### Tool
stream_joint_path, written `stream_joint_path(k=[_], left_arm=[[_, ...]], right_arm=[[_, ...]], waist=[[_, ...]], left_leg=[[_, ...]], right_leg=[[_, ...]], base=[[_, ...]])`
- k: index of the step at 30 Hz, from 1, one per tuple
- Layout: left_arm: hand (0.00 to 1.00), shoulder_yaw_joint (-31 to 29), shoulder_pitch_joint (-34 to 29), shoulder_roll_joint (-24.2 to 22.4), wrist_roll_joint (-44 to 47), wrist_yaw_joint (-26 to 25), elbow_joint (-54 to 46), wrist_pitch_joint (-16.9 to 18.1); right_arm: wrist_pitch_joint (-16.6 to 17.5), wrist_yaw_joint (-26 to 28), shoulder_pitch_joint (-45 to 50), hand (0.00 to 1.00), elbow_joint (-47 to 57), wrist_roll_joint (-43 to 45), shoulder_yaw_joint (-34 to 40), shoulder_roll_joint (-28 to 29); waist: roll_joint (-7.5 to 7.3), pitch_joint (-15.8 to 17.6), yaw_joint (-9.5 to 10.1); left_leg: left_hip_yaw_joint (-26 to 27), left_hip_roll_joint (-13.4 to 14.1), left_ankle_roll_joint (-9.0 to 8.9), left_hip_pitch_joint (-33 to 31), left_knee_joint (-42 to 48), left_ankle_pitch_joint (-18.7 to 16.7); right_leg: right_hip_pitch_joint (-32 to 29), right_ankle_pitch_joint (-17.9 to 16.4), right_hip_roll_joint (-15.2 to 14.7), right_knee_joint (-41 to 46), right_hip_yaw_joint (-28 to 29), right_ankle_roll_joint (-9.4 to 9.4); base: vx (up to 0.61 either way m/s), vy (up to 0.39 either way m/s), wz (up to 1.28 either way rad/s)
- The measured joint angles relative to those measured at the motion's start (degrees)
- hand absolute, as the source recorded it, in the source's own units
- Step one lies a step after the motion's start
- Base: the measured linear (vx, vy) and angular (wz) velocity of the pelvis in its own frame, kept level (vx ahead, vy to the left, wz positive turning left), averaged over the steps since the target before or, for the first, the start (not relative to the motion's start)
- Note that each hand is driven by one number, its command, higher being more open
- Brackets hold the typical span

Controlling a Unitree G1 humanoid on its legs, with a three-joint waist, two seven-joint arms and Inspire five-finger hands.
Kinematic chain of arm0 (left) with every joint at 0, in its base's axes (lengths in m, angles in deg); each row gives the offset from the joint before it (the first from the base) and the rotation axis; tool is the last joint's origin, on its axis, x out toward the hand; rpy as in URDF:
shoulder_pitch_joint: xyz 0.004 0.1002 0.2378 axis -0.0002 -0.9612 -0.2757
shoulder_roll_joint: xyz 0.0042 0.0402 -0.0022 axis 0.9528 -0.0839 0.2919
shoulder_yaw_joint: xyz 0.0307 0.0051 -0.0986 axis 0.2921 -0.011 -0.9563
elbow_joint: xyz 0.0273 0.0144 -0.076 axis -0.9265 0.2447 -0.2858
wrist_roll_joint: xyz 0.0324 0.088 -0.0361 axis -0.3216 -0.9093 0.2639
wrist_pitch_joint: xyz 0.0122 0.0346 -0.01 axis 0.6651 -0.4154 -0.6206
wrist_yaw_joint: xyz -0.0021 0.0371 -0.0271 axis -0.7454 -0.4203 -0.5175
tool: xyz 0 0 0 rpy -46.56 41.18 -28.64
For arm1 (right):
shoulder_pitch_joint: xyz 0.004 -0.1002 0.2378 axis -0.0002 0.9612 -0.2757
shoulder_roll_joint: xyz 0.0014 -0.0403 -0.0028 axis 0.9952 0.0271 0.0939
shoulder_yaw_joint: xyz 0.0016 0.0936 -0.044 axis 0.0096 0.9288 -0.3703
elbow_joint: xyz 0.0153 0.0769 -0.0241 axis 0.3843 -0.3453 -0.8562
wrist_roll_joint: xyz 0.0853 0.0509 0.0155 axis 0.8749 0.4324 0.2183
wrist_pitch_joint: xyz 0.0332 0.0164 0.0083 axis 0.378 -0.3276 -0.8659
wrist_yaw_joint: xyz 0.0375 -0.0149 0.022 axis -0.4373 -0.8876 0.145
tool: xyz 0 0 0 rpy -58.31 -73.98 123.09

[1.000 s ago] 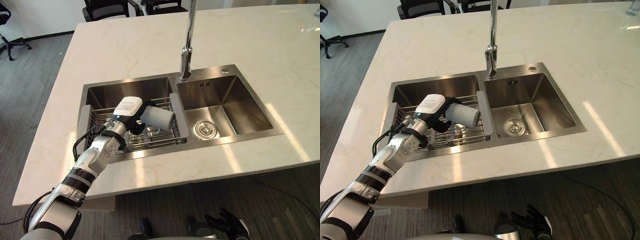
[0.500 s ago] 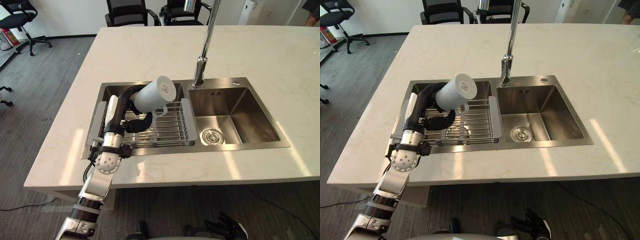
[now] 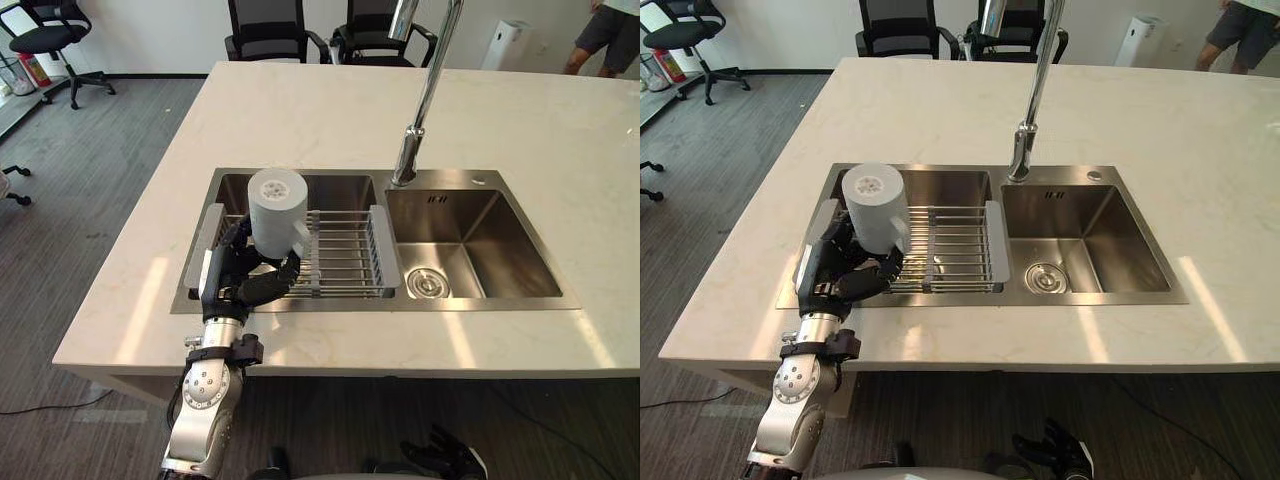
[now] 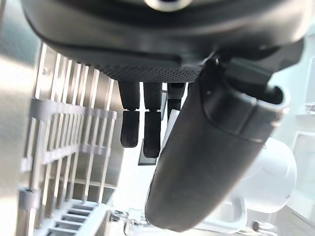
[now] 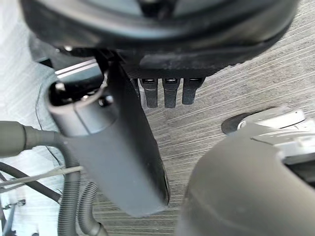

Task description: Walk over to the sink, pick up the cup, carry it to the dishwasher, place the cup inside the dishwasher, then close the dishwasher door

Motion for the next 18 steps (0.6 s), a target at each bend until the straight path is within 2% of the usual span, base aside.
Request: stream_joint_path(k=[2,6,7,8,9,10,11,12,13,15,16,18], left_arm=[[0.3,0.9,0.0,-1.0,0.0,0.1,-2.3,0.1],[0.3,2.8,0.6,-2.6,-0.2,0.1,-10.1,0.5],[0.3,3.1,1.1,-3.0,-0.2,0.1,-10.6,0.5],[0.3,3.5,2.0,-3.5,-0.2,-0.1,-11.0,0.9],[0.3,3.2,2.9,-4.4,-0.2,-0.2,-11.1,1.5],[0.3,3.1,3.0,-4.7,-0.2,-0.5,-11.1,1.5],[0.3,2.8,3.0,-5.1,-0.2,-1.0,-11.1,1.6],[0.3,2.5,3.0,-5.1,-0.2,-1.2,-11.1,2.3],[0.3,2.3,3.0,-5.1,-0.2,-1.2,-11.1,2.7],[0.3,2.0,3.1,-5.3,-0.2,-1.2,-11.4,3.2],[0.3,2.0,3.0,-5.4,-0.2,-1.2,-11.4,3.1],[0.3,2.0,3.0,-5.3,-0.2,-1.2,-11.4,3.1]], right_arm=[[0.0,-0.6,0.3,0.9,1.4,0.0,0.0,0.4],[-0.1,-1.5,-0.2,0.9,6.2,0.0,-0.1,1.2],[-0.1,-1.7,-0.3,0.9,6.6,0.0,0.0,1.1],[-0.1,-2.1,-0.8,0.9,6.7,0.0,0.0,1.1],[-0.1,-2.3,-1.6,0.9,6.9,0.0,-0.1,1.2],[-0.1,-2.3,-1.4,0.9,7.2,0.0,-0.2,1.4],[0.0,-2.2,-0.5,0.9,7.9,0.0,-0.2,1.8],[0.0,-2.1,-0.3,0.9,7.9,0.0,-0.2,2.0],[0.0,-2.1,-0.4,0.9,7.9,0.0,-0.3,2.0],[0.0,-2.1,-2.1,0.9,7.5,0.0,-0.3,1.4],[0.0,-2.2,-2.7,0.9,7.3,0.1,-0.3,1.4],[0.4,-2.5,-4.5,0.9,6.6,0.4,-0.3,1.2]], waist=[[-0.27,0.0,1.25],[-0.31,0.1,1.43],[-0.3,0.1,1.59],[-0.13,0.0,2.46],[0.03,0.1,2.79],[-0.05,0.0,2.81],[0.08,0.0,3.41],[-0.81,-0.6,4.31],[-0.91,-0.8,4.92],[-0.67,-1.2,6.52],[-0.56,-1.2,6.8],[-0.72,-0.7,7.21]], left_leg=[[1.7,0.9,0.16,-2.6,5.4,-3.0],[2.9,3.4,1.3,-10.7,16.9,-8.5],[3.0,3.5,1.68,-11.1,17.5,-8.7],[3.7,3.7,2.24,-11.5,17.5,-8.4],[3.9,4.0,3.21,-11.7,17.7,-8.5],[3.7,3.8,3.42,-11.5,17.9,-8.4],[3.2,3.1,3.79,-11.4,18.1,-8.1],[2.9,2.6,3.91,-11.9,18.8,-7.8],[2.7,2.3,3.47,-12.7,19.3,-7.3],[1.6,1.7,3.3,-17.7,20.3,-5.0],[1.4,1.5,3.25,-18.5,19.6,-4.0],[0.4,1.1,3.04,-20.7,18.2,-0.8]], right_leg=[[-1.5,0.5,-0.2,0.8,2.1,0.3],[-5.9,2.2,0.6,2.6,2.4,1.73],[-6.8,2.4,0.6,3.5,2.2,2.03],[-7.3,3.5,0.5,3.4,1.5,3.79],[-9.1,-1.5,0.3,12.9,0.3,3.66],[-9.5,-4.0,0.1,18.7,-0.2,4.18],[-8.4,-7.4,-0.1,26.9,-0.5,6.06],[-6.0,-8.3,-0.1,29.7,-0.4,6.65],[-4.8,-8.6,-0.1,29.5,-0.4,6.61],[-2.3,-11.5,0.5,18.9,-0.1,3.87],[-2.1,-11.7,0.6,16.5,-0.1,3.44],[-1.0,-13.5,1.1,10.7,1.0,-0.52]], base=[[-0.04,0.018,-0.42],[-0.08,0.019,-0.25],[-0.1,0.054,-0.18],[-0.13,0.076,-0.14],[-0.11,0.066,-0.07],[-0.12,0.053,0.14],[-0.06,0.006,0.2],[-0.06,0.006,0.19],[-0.08,-0.04,0.16],[-0.19,-0.063,0.24],[-0.24,-0.084,0.24],[-0.24,-0.122,0.29]])
